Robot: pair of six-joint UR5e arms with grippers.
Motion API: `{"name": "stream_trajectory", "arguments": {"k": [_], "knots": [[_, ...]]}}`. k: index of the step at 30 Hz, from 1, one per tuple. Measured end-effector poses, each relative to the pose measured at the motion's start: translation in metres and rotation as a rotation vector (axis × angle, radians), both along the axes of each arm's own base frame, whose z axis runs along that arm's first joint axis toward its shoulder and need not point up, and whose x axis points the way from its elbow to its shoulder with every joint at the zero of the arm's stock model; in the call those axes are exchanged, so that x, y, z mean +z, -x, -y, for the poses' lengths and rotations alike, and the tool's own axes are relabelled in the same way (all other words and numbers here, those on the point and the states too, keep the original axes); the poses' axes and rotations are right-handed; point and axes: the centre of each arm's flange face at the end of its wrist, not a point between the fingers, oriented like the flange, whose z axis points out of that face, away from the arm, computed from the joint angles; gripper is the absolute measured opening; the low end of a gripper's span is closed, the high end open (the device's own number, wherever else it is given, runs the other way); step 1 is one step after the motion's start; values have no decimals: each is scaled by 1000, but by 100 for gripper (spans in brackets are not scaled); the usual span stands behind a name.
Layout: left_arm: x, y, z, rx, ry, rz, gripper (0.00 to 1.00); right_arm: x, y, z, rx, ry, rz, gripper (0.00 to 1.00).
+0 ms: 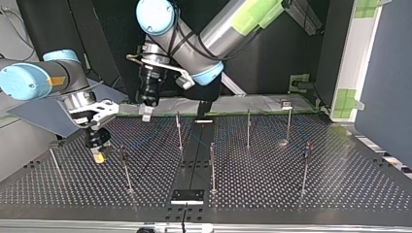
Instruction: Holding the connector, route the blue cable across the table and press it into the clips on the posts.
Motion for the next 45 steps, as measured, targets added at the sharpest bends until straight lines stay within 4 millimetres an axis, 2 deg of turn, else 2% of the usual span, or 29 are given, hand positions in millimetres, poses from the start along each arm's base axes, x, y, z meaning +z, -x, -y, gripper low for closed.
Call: {"name": "stream_trajectory", "arguments": {"k": [8, 20, 39, 45], "knots": [[16, 10, -22, 49, 113, 18, 99, 2, 12, 8, -32, 13, -5, 0], [37, 42, -47, 104, 230, 59, 99, 7, 22, 15, -48, 24, -3, 0], [63, 81, -103, 207, 389, 133, 99, 9, 13, 11, -27, 27, -3, 0], [68, 85, -127, 262, 449, 152, 99, 8, 12, 11, -25, 27, -3, 0]]}}
